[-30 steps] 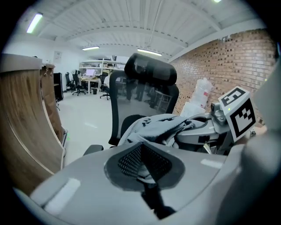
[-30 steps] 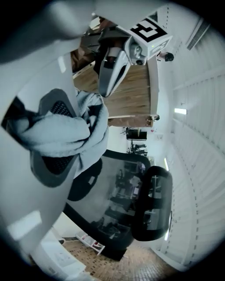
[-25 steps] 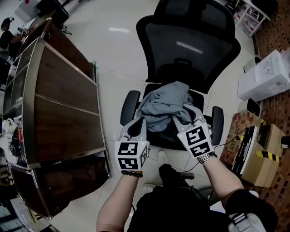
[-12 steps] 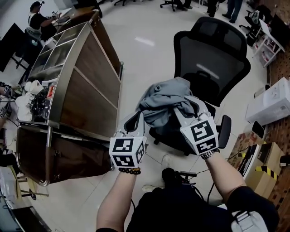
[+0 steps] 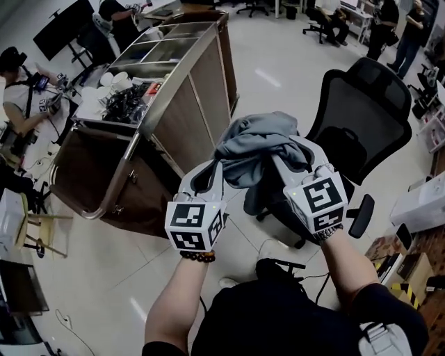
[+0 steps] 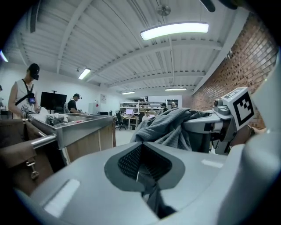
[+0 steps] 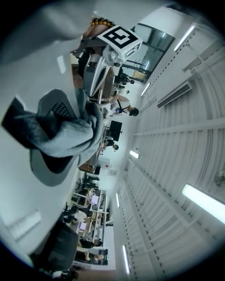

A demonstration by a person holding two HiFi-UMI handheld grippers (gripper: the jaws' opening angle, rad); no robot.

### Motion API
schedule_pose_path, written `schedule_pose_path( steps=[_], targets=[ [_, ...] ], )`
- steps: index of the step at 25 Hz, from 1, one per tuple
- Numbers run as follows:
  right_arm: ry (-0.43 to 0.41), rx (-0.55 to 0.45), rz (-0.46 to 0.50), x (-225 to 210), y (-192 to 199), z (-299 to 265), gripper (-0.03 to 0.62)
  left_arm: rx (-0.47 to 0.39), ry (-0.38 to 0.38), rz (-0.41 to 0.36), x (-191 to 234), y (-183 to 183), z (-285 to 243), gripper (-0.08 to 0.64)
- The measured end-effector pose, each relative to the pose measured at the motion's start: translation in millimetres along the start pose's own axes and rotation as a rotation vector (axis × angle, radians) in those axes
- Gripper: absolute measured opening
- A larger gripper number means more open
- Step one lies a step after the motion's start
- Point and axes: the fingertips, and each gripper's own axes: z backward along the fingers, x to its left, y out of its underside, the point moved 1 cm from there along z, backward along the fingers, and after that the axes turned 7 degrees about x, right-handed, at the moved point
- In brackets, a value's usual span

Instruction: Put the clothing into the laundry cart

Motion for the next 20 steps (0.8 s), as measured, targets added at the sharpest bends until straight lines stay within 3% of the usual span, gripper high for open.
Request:
schedule_pose_path(
  steps=[8, 20],
  targets=[
    [-0.150, -0.089, 0.039, 108, -85, -15, 0.130, -0.068, -0.182, 0.003, 62, -22, 137, 0.003],
    [-0.282, -0.138, 0.085, 223, -164, -30, 0.130, -0.095, -0.396, 0.053, 109, -4, 284, 0.003]
  ],
)
